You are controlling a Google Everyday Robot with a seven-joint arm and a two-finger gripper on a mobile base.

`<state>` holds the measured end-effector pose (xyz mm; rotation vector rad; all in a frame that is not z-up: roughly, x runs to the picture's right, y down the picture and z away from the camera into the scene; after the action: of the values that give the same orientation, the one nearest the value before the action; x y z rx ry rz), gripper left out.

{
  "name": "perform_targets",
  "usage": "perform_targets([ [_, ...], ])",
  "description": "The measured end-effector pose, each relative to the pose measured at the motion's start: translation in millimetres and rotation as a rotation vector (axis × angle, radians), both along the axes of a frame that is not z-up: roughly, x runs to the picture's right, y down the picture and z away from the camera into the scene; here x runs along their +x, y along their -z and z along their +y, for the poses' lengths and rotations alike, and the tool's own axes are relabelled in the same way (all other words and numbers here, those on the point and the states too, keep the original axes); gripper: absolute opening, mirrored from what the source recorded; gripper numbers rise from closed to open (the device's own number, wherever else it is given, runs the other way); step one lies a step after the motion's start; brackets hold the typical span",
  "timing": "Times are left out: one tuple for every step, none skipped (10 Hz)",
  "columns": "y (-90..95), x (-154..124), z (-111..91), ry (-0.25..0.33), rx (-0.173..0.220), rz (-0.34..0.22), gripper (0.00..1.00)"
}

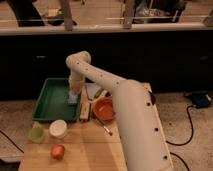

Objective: Place sponge in tray

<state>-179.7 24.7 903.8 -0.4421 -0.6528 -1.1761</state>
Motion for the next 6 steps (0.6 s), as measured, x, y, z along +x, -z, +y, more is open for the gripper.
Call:
perform_targets([
  [0.1, 0.0, -0.1, 0.0, 0.0, 0.0, 0.03],
  [0.9, -0.1, -1.4, -0.001, 0.002, 0.0, 0.03],
  [0.7, -0.1, -0.9, 0.0, 0.001, 0.0, 0.03],
  [0.7, 0.2, -1.1, -0.001, 0.002, 0.0, 0.03],
  [0.7, 0.0, -1.1, 0.0, 0.002, 0.0, 0.03],
  [0.7, -0.1, -1.0, 0.0, 0.002, 0.0, 0.03],
])
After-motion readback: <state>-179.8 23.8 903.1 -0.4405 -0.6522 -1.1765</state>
